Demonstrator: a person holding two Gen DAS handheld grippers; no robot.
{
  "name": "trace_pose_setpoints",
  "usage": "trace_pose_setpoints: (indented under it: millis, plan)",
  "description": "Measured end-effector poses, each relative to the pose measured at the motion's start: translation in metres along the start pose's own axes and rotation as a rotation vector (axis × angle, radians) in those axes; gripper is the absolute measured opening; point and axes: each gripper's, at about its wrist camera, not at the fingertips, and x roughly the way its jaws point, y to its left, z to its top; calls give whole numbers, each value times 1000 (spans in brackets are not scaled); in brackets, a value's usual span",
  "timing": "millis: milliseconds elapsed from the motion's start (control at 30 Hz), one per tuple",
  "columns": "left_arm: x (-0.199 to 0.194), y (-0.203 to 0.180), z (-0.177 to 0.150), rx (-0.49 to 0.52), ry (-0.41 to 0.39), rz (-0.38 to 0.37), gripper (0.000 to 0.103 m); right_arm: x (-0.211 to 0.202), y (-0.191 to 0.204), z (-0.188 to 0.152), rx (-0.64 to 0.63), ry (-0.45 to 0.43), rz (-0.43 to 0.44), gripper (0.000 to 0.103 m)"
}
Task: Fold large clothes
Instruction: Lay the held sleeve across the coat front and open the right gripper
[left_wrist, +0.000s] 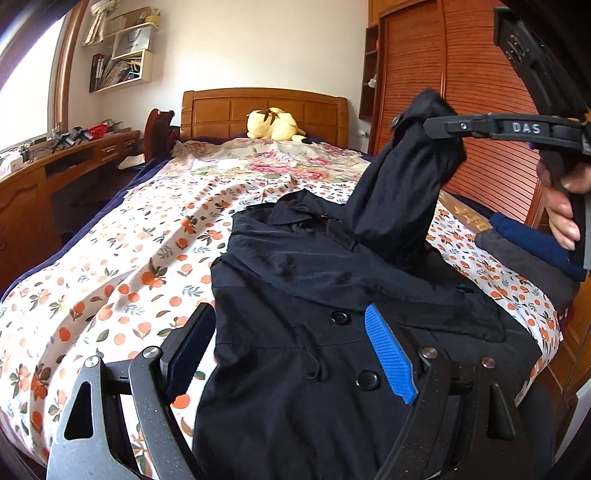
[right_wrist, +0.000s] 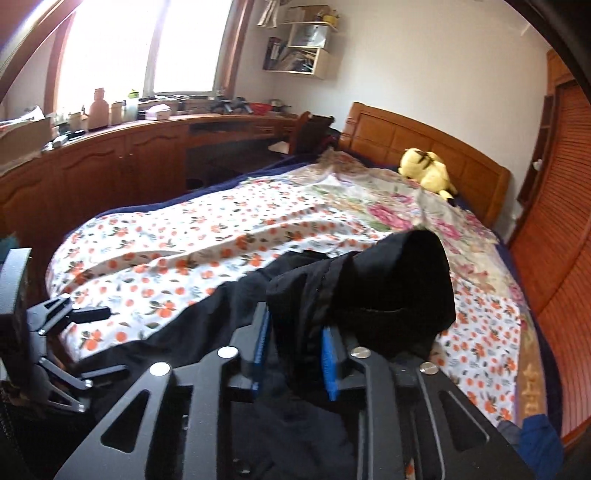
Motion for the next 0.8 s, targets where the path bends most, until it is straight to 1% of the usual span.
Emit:
trace_pose_setpoints:
  millis: [33,67,100,200,233,300,467,800]
  plan:
    - [-1,2,0,-2,-1,2,84,0,-7,3,2,-4,9,40]
    - [-1,4,0,-3,-1,5,84,-2,-7,3,2,-8,14,42]
    - [-1,5,0,-4,-3,6,84,-3,-13,7,2,-13,20,43]
    - [-3,10,-1,-15,-7,9,84,-6,-8,16,2,-23,43,44]
    - [-3,11,-1,-19,-7,9,84,-9,-9,15,-2,-28,44,44]
    - [-4,12,-1,-21,-10,9,84,0,-12,12,-4,-30,41,44]
    - [-1,10,-1,-10,-6,12,84,11,-24,-10,48,-8,64,44]
    - [8,4,-6,10,22,23,84,31,-44,-72,136,72,55,44]
